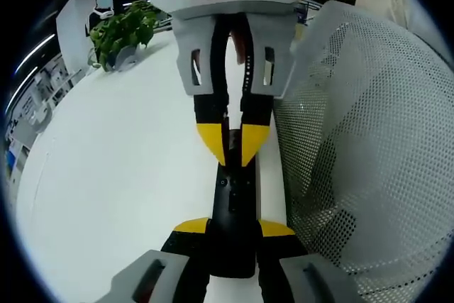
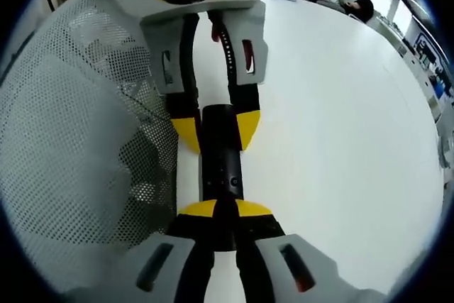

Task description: Press the specified remote control buttons in sequence, fully releasing each button before pressing the next.

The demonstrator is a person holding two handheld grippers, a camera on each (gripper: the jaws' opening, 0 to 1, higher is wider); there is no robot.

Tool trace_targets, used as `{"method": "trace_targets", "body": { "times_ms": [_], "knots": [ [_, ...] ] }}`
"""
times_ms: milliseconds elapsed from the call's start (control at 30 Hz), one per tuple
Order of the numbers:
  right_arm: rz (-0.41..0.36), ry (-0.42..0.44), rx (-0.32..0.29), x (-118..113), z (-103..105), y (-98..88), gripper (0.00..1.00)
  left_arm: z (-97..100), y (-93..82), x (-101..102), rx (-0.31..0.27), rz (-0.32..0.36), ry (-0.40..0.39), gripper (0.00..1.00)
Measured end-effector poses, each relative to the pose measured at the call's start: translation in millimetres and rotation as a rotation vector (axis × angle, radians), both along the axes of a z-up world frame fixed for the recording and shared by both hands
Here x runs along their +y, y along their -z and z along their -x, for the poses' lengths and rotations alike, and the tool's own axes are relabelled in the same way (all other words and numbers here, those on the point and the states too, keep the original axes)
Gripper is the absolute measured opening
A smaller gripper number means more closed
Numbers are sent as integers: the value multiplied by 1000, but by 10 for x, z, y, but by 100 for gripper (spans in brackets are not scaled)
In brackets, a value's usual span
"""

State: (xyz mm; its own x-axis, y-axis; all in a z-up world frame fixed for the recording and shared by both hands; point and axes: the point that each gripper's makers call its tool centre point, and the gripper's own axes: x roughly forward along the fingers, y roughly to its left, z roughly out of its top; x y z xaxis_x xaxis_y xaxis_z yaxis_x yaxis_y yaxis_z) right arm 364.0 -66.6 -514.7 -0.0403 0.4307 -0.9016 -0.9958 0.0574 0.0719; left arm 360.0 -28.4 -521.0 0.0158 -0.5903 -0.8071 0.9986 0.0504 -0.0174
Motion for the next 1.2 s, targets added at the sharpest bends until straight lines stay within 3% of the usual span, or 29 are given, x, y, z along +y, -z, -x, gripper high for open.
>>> {"method": "trace_targets", "body": {
  "times_ms": [133, 400, 1033, 1200],
  "knots": [
    [-17, 4, -26, 9, 4, -3, 7, -1, -2, 0, 0, 2, -1, 24],
    [-36, 32, -16, 33, 1, -14, 6, 2, -6, 2, 1, 4, -2, 24],
    [60, -169, -64, 72, 16, 23, 5, 7, -10, 6, 1, 6, -1, 24],
    [49, -148, -75, 79, 19, 25, 4, 8, -10, 7, 2, 6, 0, 24]
  ]
}}
